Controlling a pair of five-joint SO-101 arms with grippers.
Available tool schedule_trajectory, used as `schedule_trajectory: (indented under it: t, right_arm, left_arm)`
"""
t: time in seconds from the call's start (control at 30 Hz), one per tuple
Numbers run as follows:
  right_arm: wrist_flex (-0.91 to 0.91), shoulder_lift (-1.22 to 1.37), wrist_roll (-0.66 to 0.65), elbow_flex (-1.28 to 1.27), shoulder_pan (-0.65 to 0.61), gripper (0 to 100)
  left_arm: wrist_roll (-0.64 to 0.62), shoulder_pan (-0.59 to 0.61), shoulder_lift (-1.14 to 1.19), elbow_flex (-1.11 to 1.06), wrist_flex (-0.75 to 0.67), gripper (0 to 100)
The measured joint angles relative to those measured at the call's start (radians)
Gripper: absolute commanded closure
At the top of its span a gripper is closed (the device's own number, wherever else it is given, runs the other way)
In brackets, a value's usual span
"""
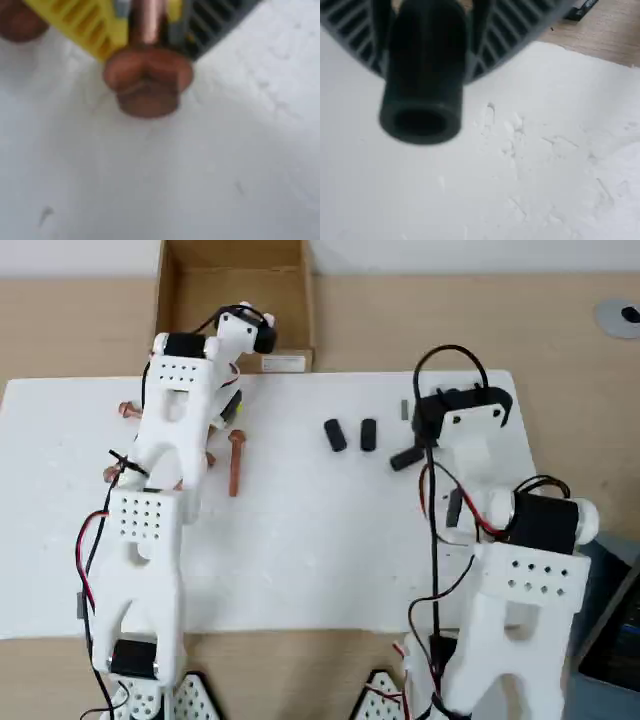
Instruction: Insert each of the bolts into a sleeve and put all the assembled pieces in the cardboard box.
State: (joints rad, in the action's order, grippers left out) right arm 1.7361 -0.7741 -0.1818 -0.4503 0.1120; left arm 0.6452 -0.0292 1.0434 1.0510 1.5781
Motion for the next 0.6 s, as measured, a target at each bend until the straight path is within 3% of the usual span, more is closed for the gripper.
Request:
schedule_trajectory:
  t: [0.27,0.6]
  right_arm:
    - [0.003,0.0,0.0,0.023,0.0,98.7]
    - [0.018,0.0,0.0,0.118,0.0,98.7]
  left_arm:
    - [-0.02,0.012,0.015,0.184,0.157,100]
    - [-0.16,0.006,-0.114,0.245,0.169,100]
